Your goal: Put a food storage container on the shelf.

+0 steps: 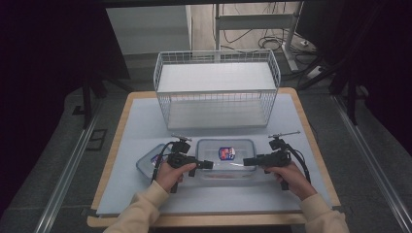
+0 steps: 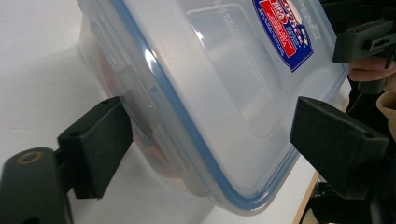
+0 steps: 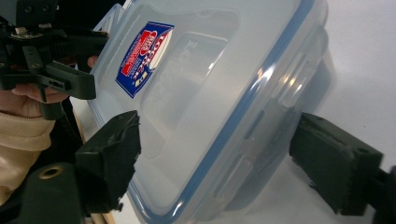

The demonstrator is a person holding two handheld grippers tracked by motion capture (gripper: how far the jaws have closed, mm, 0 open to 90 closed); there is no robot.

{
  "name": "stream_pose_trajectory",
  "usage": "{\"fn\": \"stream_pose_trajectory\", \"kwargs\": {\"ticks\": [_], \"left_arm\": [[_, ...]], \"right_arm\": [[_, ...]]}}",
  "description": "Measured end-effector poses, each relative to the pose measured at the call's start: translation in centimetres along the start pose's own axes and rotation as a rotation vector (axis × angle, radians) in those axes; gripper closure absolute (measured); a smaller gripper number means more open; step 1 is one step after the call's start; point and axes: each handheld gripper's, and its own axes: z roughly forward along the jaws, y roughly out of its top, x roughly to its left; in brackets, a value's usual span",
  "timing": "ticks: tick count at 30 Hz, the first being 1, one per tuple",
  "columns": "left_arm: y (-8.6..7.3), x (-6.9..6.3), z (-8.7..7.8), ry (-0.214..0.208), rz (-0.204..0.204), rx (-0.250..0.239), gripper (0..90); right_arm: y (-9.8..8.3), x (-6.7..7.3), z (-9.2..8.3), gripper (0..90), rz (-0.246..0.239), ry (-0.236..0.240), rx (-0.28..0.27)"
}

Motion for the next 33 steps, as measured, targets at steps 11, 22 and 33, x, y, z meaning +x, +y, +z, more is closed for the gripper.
{"fn": "stream_pose_trajectory", "kwargs": {"ticks": [11, 22, 33], "left_arm": [[-0.5, -0.2, -0.7, 0.002, 0.011, -0.017, 21.7], [-1.5, 0.0, -1.6, -0.031, 0.026, -0.050, 30.3], [-1.9, 0.1, -2.2, -0.055, 0.011, -0.094, 39.6]], "right_arm": [[-0.2, -0.3, -1.2, 33.9, 0.036, 0.033, -0.025], [-0.5, 0.2, -1.6, 37.7, -0.002, 0.028, -0.034], [-1.2, 0.7, -2.4, 44.1, -0.030, 0.029, -0.050]]}}
